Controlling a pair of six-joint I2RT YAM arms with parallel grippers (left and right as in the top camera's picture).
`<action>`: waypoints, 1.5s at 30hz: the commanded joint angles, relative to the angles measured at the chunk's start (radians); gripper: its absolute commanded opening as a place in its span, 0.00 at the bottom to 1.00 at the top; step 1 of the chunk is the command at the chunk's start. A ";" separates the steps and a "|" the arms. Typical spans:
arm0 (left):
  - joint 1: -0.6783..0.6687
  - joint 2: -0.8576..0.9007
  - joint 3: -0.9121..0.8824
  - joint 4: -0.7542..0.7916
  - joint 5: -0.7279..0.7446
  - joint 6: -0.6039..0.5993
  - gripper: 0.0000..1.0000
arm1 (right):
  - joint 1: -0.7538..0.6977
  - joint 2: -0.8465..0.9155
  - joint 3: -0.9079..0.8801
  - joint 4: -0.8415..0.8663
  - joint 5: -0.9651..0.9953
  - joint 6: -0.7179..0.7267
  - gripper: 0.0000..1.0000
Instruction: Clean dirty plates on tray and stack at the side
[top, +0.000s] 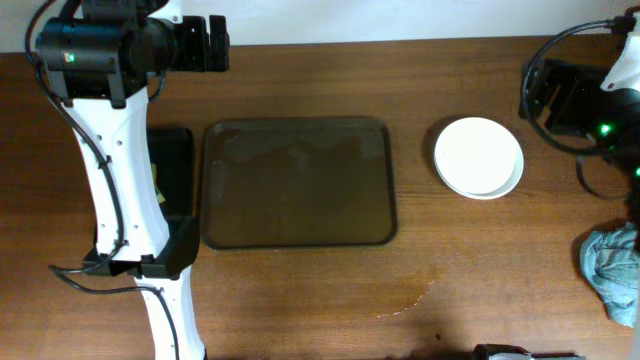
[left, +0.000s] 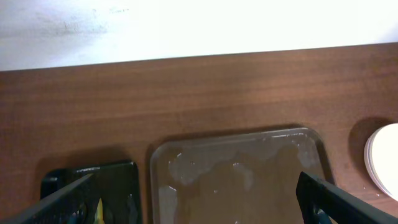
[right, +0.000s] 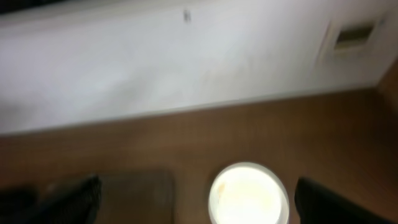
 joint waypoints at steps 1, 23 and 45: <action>0.002 0.000 0.003 -0.002 0.013 0.019 0.99 | 0.009 -0.274 -0.435 0.258 0.021 -0.051 0.98; 0.002 0.000 0.003 -0.002 0.013 0.019 0.99 | 0.009 -1.269 -1.873 0.997 -0.059 -0.047 0.98; 0.146 -1.146 -1.860 0.978 -0.069 0.245 0.99 | 0.009 -1.269 -1.873 0.997 -0.059 -0.047 0.98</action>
